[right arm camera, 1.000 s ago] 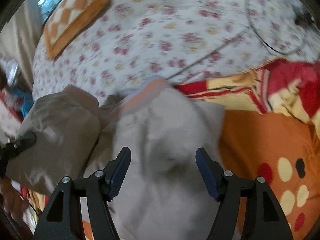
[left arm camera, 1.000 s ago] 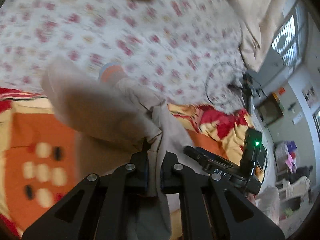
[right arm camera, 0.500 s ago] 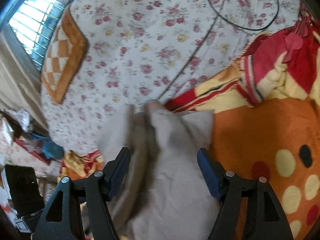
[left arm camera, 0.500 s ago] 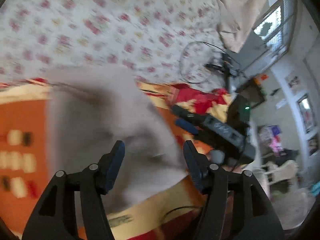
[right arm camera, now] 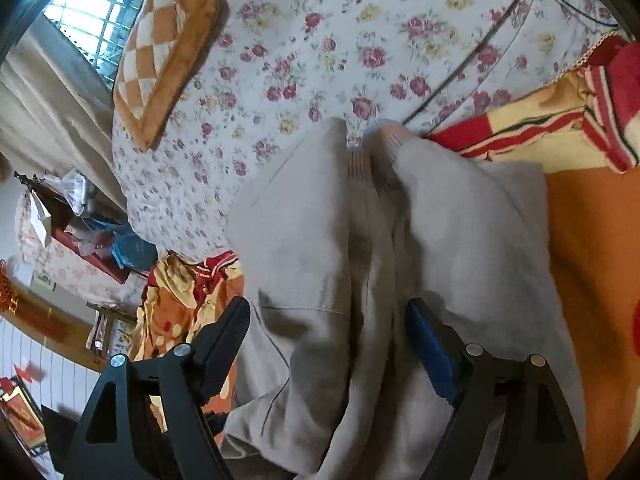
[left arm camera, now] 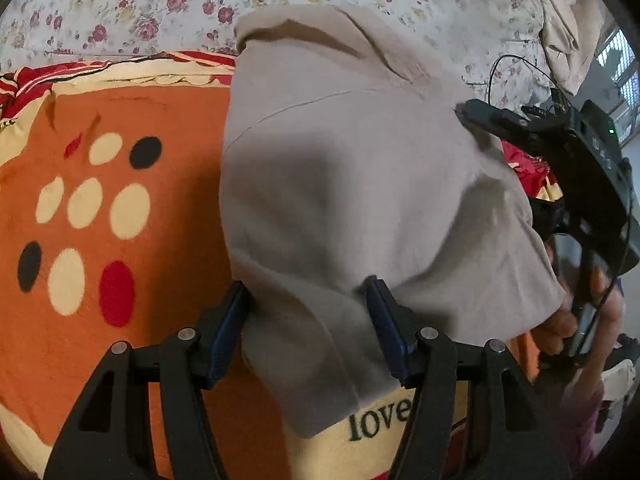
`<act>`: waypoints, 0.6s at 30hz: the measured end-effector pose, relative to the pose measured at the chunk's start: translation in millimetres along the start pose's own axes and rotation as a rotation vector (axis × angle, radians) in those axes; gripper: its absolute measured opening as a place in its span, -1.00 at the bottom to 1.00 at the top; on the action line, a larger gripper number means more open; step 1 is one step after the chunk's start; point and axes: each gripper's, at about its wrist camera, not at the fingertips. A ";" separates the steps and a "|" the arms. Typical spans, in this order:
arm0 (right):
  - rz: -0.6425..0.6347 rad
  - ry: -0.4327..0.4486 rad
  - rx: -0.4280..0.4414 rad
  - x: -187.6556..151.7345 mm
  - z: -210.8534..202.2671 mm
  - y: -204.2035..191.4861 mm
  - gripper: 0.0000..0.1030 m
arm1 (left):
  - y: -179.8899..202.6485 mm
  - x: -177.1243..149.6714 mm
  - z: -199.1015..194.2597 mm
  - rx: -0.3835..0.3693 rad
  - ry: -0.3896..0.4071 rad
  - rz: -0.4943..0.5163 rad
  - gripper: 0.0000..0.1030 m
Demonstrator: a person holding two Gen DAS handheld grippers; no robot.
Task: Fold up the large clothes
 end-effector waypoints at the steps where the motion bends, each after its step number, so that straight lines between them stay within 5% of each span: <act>1: -0.003 0.004 0.005 0.9 2.0 -0.9 0.60 | 3.8 2.7 -1.3 0.004 -0.003 0.009 0.17; 10: -0.099 0.000 -0.028 -7.1 13.1 -18.7 0.62 | 13.4 6.2 -0.7 0.060 0.018 0.022 0.17; 13: -0.150 0.017 -0.066 -10.6 14.4 -25.4 0.29 | 14.8 8.3 -0.6 0.077 0.020 0.025 0.17; 14: -0.165 0.024 -0.083 -12.2 15.1 -26.8 0.03 | 15.4 8.8 -0.8 0.080 0.021 0.025 0.17; 18: -0.163 0.045 -0.075 -13.8 12.3 -24.6 -0.35 | 18.9 8.2 -2.7 0.100 0.024 0.035 0.17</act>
Point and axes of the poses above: each gripper's, at about its wrist camera, not at the fingertips, and z roughly the way its jaws point, y to its right, x to its top, and after that the axes turned 4 degrees about -y, right-handed
